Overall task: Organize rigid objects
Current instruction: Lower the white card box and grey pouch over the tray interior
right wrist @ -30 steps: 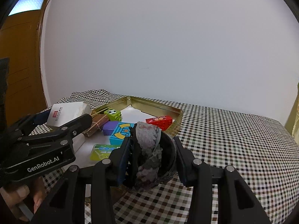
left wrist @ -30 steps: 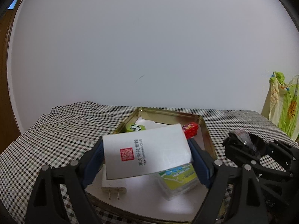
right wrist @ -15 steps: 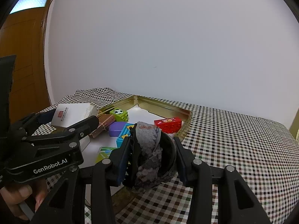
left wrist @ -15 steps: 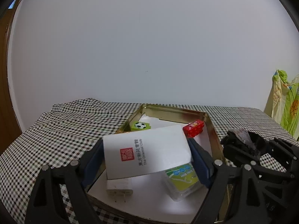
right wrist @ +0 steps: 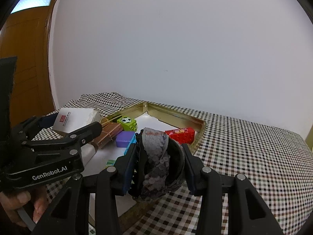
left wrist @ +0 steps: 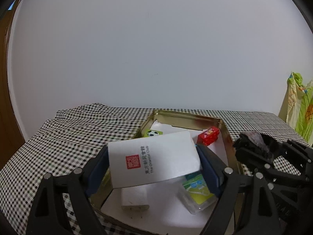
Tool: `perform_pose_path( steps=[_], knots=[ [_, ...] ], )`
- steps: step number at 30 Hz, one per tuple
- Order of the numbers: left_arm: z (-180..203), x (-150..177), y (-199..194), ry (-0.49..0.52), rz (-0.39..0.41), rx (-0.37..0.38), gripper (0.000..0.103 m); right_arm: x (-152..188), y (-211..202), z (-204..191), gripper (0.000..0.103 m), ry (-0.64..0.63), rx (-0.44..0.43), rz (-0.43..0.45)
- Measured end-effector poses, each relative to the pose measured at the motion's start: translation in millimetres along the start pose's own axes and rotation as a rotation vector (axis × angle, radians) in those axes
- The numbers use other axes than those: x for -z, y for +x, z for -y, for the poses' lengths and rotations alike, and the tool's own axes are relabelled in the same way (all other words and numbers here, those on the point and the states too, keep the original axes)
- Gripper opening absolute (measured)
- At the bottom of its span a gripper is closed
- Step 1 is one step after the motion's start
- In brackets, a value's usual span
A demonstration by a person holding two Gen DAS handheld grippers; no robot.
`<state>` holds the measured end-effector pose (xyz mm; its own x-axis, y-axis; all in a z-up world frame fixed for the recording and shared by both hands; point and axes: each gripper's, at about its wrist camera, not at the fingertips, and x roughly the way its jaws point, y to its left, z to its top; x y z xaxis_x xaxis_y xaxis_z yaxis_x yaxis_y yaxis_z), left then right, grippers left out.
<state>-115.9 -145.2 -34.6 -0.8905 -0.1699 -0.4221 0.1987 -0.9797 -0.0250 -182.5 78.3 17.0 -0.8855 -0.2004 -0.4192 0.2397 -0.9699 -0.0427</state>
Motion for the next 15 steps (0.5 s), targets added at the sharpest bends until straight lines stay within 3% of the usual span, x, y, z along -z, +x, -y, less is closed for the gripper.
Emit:
perform_pose_path(
  steps=[6, 15],
  knots=[
    [-8, -12, 15, 0.007, -0.114, 0.056, 0.086, -21, 11, 5, 0.047, 0.014, -0.036, -0.022],
    [-12, -25, 52, 0.056, -0.240, 0.032, 0.086, -46, 57, 14, 0.047, 0.053, -0.081, -0.160]
  ],
)
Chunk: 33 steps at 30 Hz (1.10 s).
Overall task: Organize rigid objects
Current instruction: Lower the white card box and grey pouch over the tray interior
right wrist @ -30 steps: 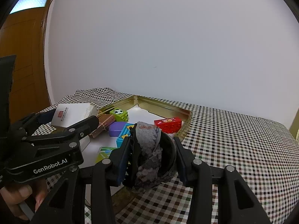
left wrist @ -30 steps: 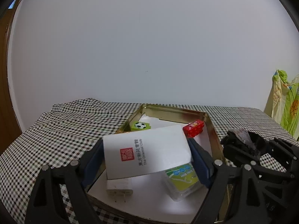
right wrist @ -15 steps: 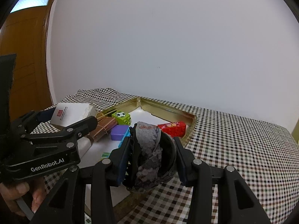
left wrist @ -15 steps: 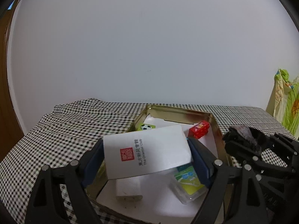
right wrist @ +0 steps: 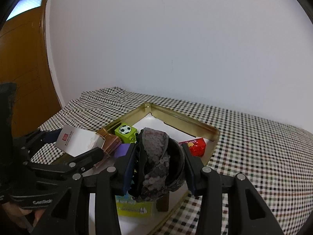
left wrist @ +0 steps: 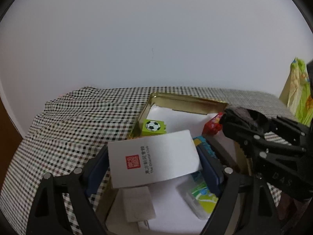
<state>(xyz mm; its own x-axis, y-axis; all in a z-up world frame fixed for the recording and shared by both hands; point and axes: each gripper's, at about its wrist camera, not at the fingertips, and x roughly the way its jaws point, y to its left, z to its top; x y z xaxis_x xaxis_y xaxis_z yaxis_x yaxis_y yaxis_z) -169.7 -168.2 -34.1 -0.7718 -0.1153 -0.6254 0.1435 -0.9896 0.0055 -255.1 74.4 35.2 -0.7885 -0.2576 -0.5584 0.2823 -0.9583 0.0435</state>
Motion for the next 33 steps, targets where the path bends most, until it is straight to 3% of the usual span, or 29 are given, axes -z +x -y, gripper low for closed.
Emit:
perform_pose_path(
  steps=[12, 25, 26, 29, 33],
  knots=[
    [3, 6, 6, 0.021, -0.055, -0.002, 0.086, -2, 18, 7, 0.047, 0.026, 0.001, -0.069],
    [8, 8, 9, 0.041, -0.063, 0.024, 0.088, -6, 6, 2, 0.048, 0.008, -0.018, -0.036],
    [9, 8, 8, 0.045, -0.062, 0.026, 0.090, -6, 4, 2, 0.049, 0.006, -0.015, -0.032],
    [12, 9, 3, 0.054, -0.043, 0.018, 0.103, -5, -1, 3, 0.068, 0.014, -0.015, -0.016],
    [13, 10, -6, 0.062, -0.015, 0.005, 0.103, -4, -5, 7, 0.071, 0.037, -0.009, 0.009]
  ],
)
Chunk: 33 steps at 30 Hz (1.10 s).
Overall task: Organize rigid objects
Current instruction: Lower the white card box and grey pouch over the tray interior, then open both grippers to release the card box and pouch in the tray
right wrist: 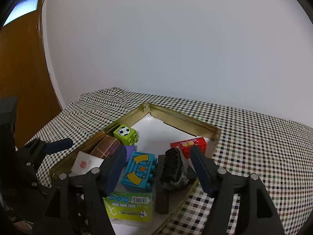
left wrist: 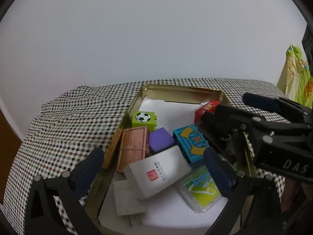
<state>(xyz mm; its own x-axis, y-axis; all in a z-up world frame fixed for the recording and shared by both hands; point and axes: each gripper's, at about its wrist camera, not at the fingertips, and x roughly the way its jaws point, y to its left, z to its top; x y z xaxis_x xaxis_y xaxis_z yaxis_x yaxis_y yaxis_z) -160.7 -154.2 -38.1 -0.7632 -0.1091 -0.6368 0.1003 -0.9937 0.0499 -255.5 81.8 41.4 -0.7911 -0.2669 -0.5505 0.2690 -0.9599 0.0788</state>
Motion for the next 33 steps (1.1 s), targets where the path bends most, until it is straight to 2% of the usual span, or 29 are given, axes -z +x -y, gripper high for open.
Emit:
perform_pose_path(
  steps=[2, 12, 21, 33],
  knots=[
    [-1, 0, -4, -0.009, 0.008, 0.000, 0.103, 1, -4, 3, 0.076, 0.011, 0.011, 0.010],
    [-6, 0, -27, -0.029, 0.050, -0.033, 0.103, 9, -28, 11, 0.082, 0.052, 0.041, 0.038],
    [-29, 0, -59, -0.056, 0.090, -0.061, 0.103, 11, -51, -5, 0.083, 0.020, 0.018, 0.061],
    [-41, 7, -66, -0.057, 0.107, -0.093, 0.103, 10, -60, -32, 0.083, -0.045, -0.007, 0.078]
  ],
)
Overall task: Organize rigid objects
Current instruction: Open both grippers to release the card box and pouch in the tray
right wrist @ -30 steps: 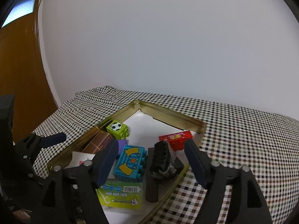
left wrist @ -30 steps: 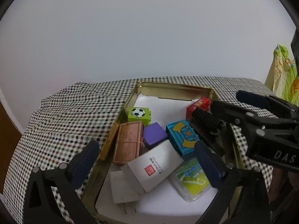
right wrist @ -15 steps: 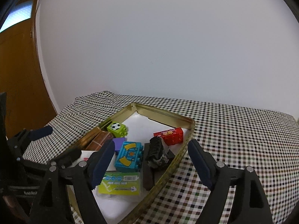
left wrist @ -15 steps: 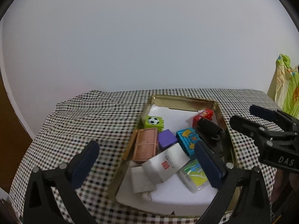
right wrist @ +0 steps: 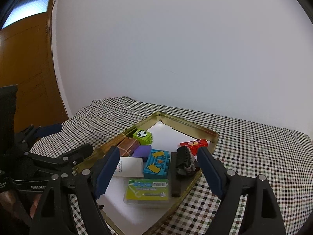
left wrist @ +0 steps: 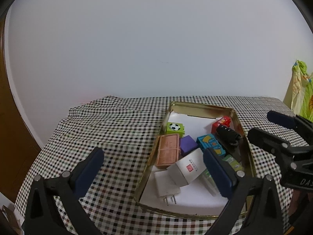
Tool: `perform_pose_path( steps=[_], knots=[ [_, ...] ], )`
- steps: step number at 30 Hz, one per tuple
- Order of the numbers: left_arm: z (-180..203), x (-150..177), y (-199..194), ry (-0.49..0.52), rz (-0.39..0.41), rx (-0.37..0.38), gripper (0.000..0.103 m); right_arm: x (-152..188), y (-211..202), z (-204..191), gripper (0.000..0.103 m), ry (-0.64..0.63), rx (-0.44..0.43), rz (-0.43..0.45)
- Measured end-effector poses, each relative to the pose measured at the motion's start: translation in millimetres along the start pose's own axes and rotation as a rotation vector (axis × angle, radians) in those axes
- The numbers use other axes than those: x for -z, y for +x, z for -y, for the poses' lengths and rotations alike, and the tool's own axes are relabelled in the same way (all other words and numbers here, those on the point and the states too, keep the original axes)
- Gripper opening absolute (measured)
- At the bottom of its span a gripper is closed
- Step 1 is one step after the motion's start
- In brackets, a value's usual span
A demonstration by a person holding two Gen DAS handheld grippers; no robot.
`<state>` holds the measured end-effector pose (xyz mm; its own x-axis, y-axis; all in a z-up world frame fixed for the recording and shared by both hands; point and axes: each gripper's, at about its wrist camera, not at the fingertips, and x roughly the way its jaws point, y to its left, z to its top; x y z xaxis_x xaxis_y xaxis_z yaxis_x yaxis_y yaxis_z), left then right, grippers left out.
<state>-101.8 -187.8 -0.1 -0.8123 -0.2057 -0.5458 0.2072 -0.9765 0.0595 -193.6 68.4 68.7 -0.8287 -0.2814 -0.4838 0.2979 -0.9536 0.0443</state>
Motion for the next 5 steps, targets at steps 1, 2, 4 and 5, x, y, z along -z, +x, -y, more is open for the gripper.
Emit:
perform_pose_path(
  steps=[1, 2, 4, 5],
  knots=[
    [0.0, 0.4, -0.9, 0.001, 0.002, -0.001, 0.103, 0.2, 0.4, -0.7, 0.083, -0.001, -0.001, 0.000],
    [0.0, 0.8, -1.6, 0.003, 0.005, -0.003, 0.103, 0.4, 0.6, -1.1, 0.083, 0.000, -0.002, -0.001],
    [-0.2, 1.2, -2.0, 0.002, 0.008, -0.005, 0.103, 1.3, 1.3, -0.5, 0.083, 0.002, -0.004, -0.004],
    [-0.5, 0.9, -1.7, -0.001, 0.007, -0.003, 0.103, 1.7, 1.1, 0.1, 0.083, 0.003, -0.005, -0.005]
  ],
)
